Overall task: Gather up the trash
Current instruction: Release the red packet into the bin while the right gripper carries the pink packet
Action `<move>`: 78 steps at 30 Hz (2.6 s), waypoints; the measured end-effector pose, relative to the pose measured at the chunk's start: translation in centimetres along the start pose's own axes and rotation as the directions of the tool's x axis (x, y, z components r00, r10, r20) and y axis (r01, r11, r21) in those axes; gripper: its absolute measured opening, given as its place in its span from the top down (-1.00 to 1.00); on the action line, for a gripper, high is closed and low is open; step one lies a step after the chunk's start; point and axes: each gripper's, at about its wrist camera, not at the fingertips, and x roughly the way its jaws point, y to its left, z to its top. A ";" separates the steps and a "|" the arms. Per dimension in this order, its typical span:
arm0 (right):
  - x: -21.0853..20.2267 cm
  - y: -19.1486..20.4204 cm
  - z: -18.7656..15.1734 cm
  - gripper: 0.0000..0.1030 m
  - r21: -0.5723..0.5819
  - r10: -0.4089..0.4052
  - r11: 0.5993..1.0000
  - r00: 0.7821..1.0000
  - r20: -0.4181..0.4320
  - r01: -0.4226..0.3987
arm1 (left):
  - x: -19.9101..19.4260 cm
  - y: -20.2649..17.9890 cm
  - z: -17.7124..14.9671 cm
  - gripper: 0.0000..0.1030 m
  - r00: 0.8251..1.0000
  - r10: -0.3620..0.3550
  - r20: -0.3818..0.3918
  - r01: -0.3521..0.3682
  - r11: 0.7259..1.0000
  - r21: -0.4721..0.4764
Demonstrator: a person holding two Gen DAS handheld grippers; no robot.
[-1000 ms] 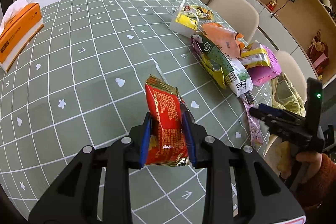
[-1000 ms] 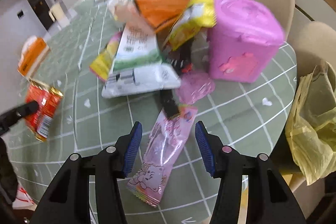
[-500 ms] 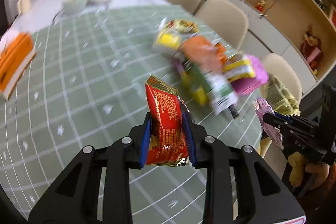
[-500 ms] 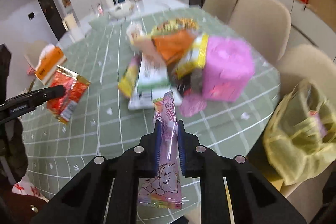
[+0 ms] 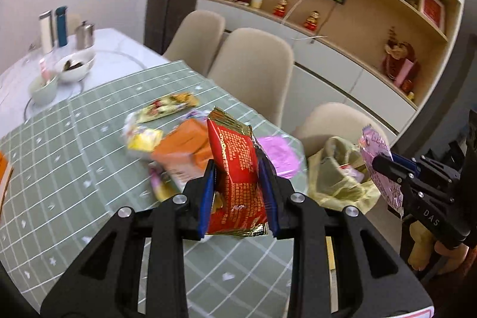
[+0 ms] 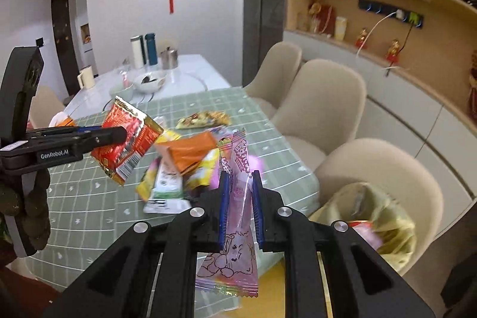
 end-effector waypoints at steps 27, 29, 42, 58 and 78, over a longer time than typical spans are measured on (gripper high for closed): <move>-0.5 -26.5 -6.9 0.70 0.189 -0.130 0.973 0.991 -0.023 0.132 | 15.9 -21.9 0.6 0.46 0.992 -0.075 -0.102 0.083 0.994 0.074; -0.6 -27.4 -7.3 0.70 0.204 -0.136 0.969 0.990 -0.020 0.137 | 16.8 -22.9 0.4 0.46 0.991 -0.067 -0.119 0.079 0.993 0.092; 0.4 -31.1 -8.5 0.70 0.268 -0.137 0.954 0.990 -0.019 0.137 | 23.0 -25.7 0.2 0.46 0.973 -0.100 -0.209 0.121 0.989 0.087; 5.4 -28.6 -8.7 0.70 0.263 0.004 0.965 0.998 -0.058 0.011 | 20.3 -22.0 0.0 0.06 0.985 -0.080 -0.150 0.082 0.997 0.003; 11.1 -23.4 -8.7 0.34 0.229 0.066 0.973 0.990 -0.127 -0.036 | 11.1 -8.3 -3.8 0.04 0.978 0.179 -0.111 -0.198 0.962 -0.188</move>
